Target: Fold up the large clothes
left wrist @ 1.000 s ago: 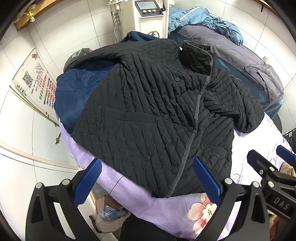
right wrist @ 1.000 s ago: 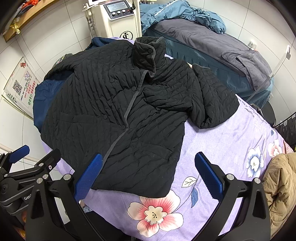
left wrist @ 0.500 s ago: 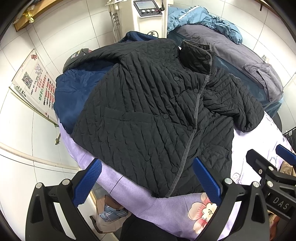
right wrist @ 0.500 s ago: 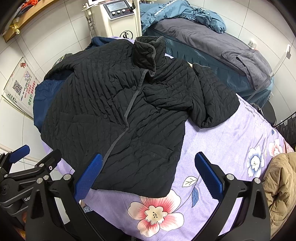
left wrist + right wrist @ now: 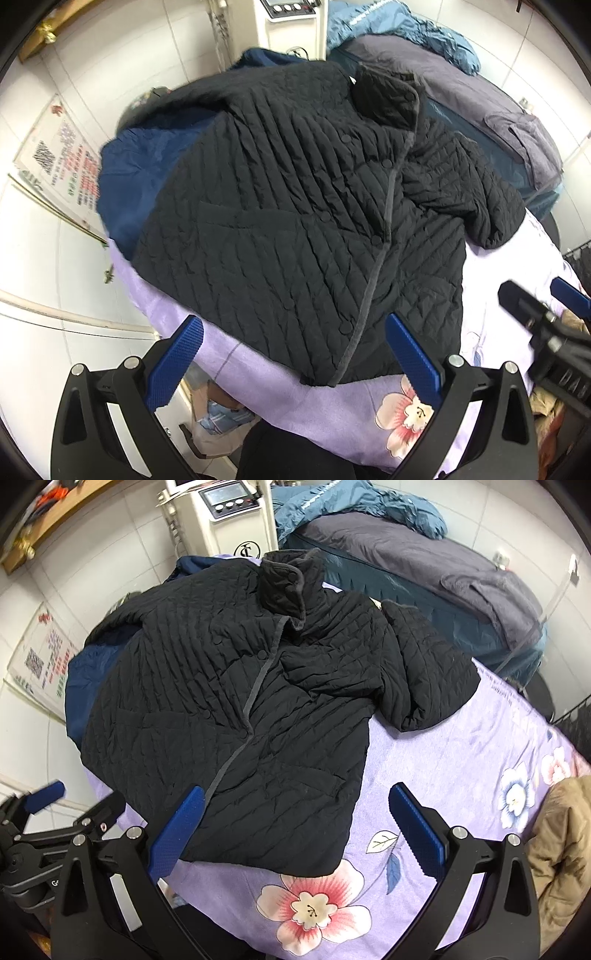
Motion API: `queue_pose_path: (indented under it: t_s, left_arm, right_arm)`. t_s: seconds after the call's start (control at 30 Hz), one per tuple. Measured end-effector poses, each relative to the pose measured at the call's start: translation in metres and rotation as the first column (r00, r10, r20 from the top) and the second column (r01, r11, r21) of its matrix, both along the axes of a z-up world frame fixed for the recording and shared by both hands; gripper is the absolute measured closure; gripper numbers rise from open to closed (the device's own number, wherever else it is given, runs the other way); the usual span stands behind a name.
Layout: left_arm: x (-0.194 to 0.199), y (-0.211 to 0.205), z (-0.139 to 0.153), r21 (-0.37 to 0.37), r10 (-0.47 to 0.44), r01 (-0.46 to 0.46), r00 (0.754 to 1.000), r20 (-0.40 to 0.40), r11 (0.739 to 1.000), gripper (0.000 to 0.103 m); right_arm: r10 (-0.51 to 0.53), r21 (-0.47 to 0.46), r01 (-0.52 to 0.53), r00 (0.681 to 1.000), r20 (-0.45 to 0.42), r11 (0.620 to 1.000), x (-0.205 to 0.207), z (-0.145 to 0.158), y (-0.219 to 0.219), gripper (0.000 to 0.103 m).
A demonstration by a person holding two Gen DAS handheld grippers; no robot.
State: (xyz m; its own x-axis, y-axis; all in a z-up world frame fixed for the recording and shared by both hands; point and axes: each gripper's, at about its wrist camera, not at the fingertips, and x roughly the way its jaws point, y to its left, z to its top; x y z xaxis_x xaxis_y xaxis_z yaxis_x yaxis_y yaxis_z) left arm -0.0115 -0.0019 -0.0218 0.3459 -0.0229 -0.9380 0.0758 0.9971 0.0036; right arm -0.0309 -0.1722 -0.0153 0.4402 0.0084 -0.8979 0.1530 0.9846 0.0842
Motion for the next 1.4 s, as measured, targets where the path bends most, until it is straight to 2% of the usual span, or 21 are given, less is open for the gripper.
queue_pose_path:
  t_s: [0.1, 0.17, 0.23, 0.33, 0.4, 0.5, 0.57, 0.63, 0.67, 0.73, 0.8, 0.83, 0.87, 0.93, 0.97, 1.0, 1.03, 1.1, 1.2, 1.3, 1.4]
  left_arm:
    - [0.009, 0.016, -0.014, 0.032, -0.017, 0.016, 1.0, 0.024, 0.999, 0.006]
    - [0.024, 0.041, -0.027, 0.071, -0.013, 0.01, 0.999, 0.038, 0.997, 0.006]
    - [0.039, 0.066, -0.036, 0.082, -0.018, 0.013, 0.998, 0.055, 0.997, 0.006]
    - [0.073, 0.106, -0.054, 0.11, -0.069, 0.062, 0.995, 0.066, 0.992, 0.006]
    - [0.098, 0.125, -0.064, 0.14, -0.097, 0.088, 0.993, 0.062, 0.986, 0.006]
    - [0.136, 0.143, -0.082, 0.132, -0.148, 0.143, 0.989, 0.03, 0.981, 0.006]
    - [0.151, 0.143, -0.094, 0.11, -0.179, 0.177, 0.984, 0.01, 0.978, 0.006]
    - [0.166, 0.133, -0.116, 0.12, -0.244, 0.249, 0.968, -0.054, 0.961, 0.006]
    - [0.171, 0.126, -0.127, 0.113, -0.27, 0.279, 0.958, -0.093, 0.954, 0.006]
    - [0.175, 0.116, -0.137, 0.107, -0.293, 0.306, 0.949, -0.118, 0.946, 0.007]
    - [0.176, 0.107, -0.14, 0.097, -0.29, 0.303, 0.949, -0.122, 0.948, 0.011]
    - [0.177, 0.104, -0.14, 0.086, -0.278, 0.289, 0.952, -0.127, 0.953, 0.021]
    - [0.177, 0.103, -0.141, 0.078, -0.263, 0.275, 0.955, -0.135, 0.958, 0.027]
    - [0.176, 0.099, -0.138, 0.061, -0.255, 0.265, 0.956, -0.144, 0.962, 0.05]
    - [0.173, 0.095, -0.135, 0.056, -0.257, 0.267, 0.955, -0.145, 0.962, 0.058]
    - [0.171, 0.088, -0.128, 0.055, -0.269, 0.279, 0.952, -0.145, 0.959, 0.072]
    - [0.169, 0.08, -0.12, 0.06, -0.287, 0.297, 0.948, -0.136, 0.953, 0.083]
    - [0.164, 0.061, -0.098, 0.06, -0.345, 0.352, 0.933, -0.105, 0.934, 0.091]
    - [0.16, 0.031, -0.063, 0.029, -0.401, 0.403, 0.914, -0.059, 0.915, 0.094]
    - [0.143, -0.012, -0.017, -0.043, -0.452, 0.452, 0.892, 0.017, 0.891, 0.095]
    - [0.1, -0.056, 0.012, -0.084, -0.554, 0.557, 0.831, 0.057, 0.826, 0.095]
  right_arm:
    - [-0.081, 0.126, 0.082, 0.997, -0.01, 0.989, 0.0, -0.018, -0.033, 0.004]
    - [-0.15, 0.223, 0.151, 0.988, -0.023, 0.963, -0.005, -0.037, -0.063, 0.004]
    - [-0.174, 0.266, 0.18, 0.984, -0.045, 0.947, -0.008, -0.057, -0.081, 0.004]
    - [-0.17, 0.298, 0.204, 0.976, -0.136, 0.932, -0.004, -0.101, -0.104, 0.004]
    - [-0.187, 0.359, 0.248, 0.963, -0.195, 0.9, 0.0, -0.132, -0.118, 0.004]
    - [-0.217, 0.475, 0.292, 0.954, -0.207, 0.83, 0.014, -0.165, -0.126, 0.004]
    - [-0.226, 0.476, 0.308, 0.949, -0.221, 0.824, 0.028, -0.182, -0.121, 0.007]
    - [-0.229, 0.479, 0.322, 0.942, -0.245, 0.816, 0.042, -0.201, -0.108, 0.01]
    - [-0.255, 0.412, 0.339, 0.935, -0.245, 0.846, 0.048, -0.204, -0.098, 0.009]
    - [-0.278, 0.341, 0.344, 0.933, -0.228, 0.875, 0.053, -0.199, -0.086, 0.015]
    - [-0.292, 0.279, 0.346, 0.931, -0.219, 0.896, 0.052, -0.193, -0.077, 0.037]
    - [-0.271, 0.328, 0.321, 0.944, -0.19, 0.888, 0.048, -0.189, -0.076, 0.073]
    - [-0.248, 0.39, 0.301, 0.952, -0.181, 0.87, 0.046, -0.188, -0.075, 0.079]
    - [-0.208, 0.443, 0.266, 0.962, -0.176, 0.856, 0.044, -0.181, -0.072, 0.088]
    - [-0.197, 0.472, 0.251, 0.967, -0.162, 0.845, 0.044, -0.175, -0.073, 0.091]
    - [-0.207, 0.501, 0.257, 0.966, -0.155, 0.827, 0.043, -0.171, -0.077, 0.092]
    - [-0.231, 0.558, 0.265, 0.964, -0.132, 0.787, 0.041, -0.161, -0.084, 0.094]
    - [-0.247, 0.602, 0.242, 0.966, -0.075, 0.761, 0.04, -0.135, -0.095, 0.095]
    - [-0.181, 0.587, 0.11, 0.981, 0.063, 0.802, 0.033, -0.075, -0.101, 0.096]
    - [-0.124, 0.503, 0.018, 0.976, 0.178, 0.864, -0.008, -0.009, -0.114, 0.096]
    - [-0.172, 0.451, 0.066, 0.965, 0.199, 0.89, -0.076, 0.032, -0.147, 0.096]
